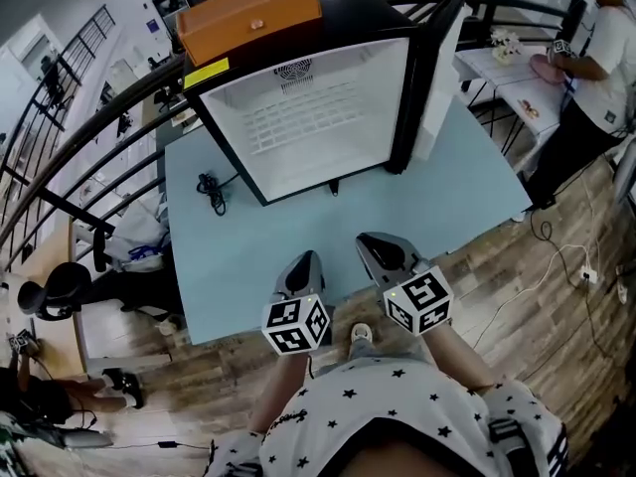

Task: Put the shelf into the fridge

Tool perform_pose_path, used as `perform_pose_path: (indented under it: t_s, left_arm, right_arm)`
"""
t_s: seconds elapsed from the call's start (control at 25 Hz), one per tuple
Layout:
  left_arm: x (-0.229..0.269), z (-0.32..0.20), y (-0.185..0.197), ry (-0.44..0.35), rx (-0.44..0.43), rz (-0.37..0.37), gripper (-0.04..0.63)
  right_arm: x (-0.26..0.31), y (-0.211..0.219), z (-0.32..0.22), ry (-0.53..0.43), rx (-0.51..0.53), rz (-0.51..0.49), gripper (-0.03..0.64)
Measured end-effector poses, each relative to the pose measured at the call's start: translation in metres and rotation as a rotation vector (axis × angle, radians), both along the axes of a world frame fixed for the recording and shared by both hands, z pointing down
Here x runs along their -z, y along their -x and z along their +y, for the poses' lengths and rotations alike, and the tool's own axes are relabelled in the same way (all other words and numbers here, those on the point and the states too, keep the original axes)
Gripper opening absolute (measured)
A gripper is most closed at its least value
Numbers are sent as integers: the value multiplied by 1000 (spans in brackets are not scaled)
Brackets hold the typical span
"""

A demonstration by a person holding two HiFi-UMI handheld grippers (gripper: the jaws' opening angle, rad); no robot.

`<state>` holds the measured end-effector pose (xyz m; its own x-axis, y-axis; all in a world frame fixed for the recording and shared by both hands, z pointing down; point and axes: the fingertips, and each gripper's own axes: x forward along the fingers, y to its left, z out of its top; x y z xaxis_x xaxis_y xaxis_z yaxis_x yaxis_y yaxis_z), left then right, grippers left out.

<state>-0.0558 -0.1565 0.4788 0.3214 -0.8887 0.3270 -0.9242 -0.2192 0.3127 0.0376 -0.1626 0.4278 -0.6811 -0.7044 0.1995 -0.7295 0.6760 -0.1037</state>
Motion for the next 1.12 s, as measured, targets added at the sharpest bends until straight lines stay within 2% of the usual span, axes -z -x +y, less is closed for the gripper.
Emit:
perform_pose_path:
  t_s: [0.24, 0.52, 0.68, 1.12]
  left_arm:
    - [7, 43, 17, -12, -13, -4, 6]
    - [15, 117, 32, -20, -25, -8, 6]
    - [17, 159, 38, -24, -25, -4, 6]
    - [16, 237, 54, -30, -23, 23, 6]
  right_arm:
    - [-3, 6, 46, 18, -48, -6, 26]
    - [8, 13, 124, 11, -86, -22, 26]
    - [13, 18, 168, 3, -93, -33, 26]
    - [20, 34, 246, -19, -89, -44, 26]
